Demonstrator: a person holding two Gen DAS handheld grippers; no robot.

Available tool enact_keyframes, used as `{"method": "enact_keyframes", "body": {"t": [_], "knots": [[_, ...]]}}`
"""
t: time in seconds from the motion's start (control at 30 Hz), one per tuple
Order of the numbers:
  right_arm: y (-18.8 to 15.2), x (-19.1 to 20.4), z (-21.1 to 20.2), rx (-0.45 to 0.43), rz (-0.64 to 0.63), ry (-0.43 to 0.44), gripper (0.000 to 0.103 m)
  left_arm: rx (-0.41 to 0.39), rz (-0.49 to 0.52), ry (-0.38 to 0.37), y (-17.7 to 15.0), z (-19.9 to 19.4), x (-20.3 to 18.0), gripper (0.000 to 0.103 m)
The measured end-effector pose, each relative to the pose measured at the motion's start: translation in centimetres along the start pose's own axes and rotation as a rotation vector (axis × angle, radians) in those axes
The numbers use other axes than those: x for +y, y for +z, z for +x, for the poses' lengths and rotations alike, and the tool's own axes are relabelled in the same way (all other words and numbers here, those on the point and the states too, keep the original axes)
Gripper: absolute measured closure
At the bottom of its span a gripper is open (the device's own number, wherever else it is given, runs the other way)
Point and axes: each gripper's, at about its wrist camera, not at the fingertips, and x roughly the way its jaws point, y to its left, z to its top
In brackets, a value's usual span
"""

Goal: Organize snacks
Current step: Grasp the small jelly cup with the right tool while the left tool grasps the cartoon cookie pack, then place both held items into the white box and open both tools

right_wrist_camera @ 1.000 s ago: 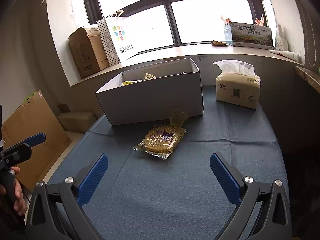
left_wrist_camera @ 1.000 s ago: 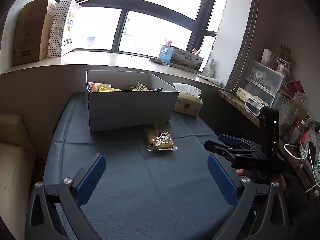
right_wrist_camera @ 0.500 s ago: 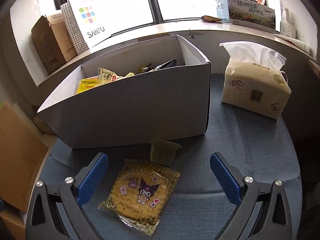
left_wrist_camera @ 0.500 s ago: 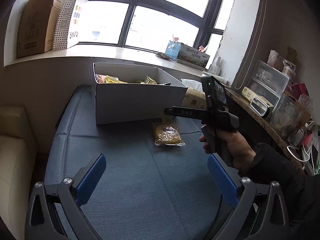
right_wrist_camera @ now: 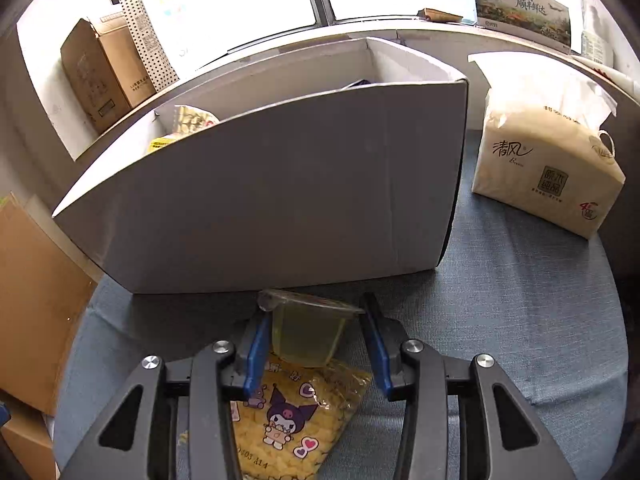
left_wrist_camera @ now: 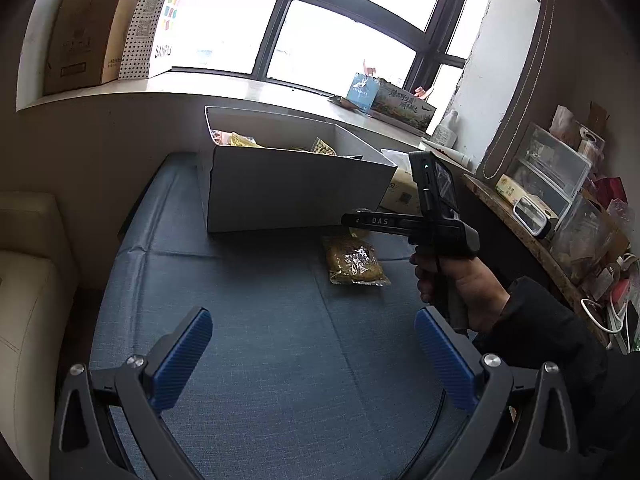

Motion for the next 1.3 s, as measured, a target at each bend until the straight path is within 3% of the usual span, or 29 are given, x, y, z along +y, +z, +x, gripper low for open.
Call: {"method": "enact_keyframes", "body": {"t": [0.23, 0.47, 0.53, 0.63, 0.87, 0.93, 1.0, 1.1, 1.17, 1.3], "knots": [[-1.6, -1.5, -7.4, -0.092, 0.01, 0.088, 0.057, 0.088, 0.091, -0.024, 0.2, 3.9, -3.0, 0.0], [-5.5, -2.6, -15.6, -0.22, 0.004, 0.135, 0.056, 0.17, 0.15, -0.031, 2.2, 10.7, -6.6, 0.0], [-6.9, -2.7, -17.0, -0.251, 0.023, 0.129, 0.056, 0.166, 0.183, -0.016, 2.7, 13.0, -7.4, 0.0], [-8.4, -3.6, -18.7, -0.276, 0.045, 0.12, 0.056, 0.234, 0.21, 0.026, 3.2, 16.9, -8.1, 0.0], [-11.1, -6.1, -20.6, -0.297, 0.109, 0.106, 0.057, 0.314, 0.157, 0.082, 3.8, 22.7, -7.4, 0.0], [-11.4, -6.5, -20.7, -0.294, 0.118, 0.104, 0.057, 0.303, 0.181, 0.082, 3.7, 23.3, -7.2, 0.01], [-11.6, -6.6, -20.7, -0.29, 0.125, 0.106, 0.057, 0.281, 0.264, 0.143, 3.4, 23.4, -7.6, 0.026], [-11.7, -6.2, -20.6, -0.288, 0.117, 0.112, 0.057, 0.279, 0.254, 0.067, 3.4, 22.6, -7.3, 0.027], [-11.7, -6.0, -20.4, -0.283, 0.111, 0.115, 0.057, 0.254, 0.253, 0.066, 3.3, 21.2, -6.9, 0.027], [-11.7, -5.2, -20.0, -0.273, 0.092, 0.121, 0.057, 0.149, 0.18, 0.002, 3.8, 15.9, -5.8, 0.027]]}}
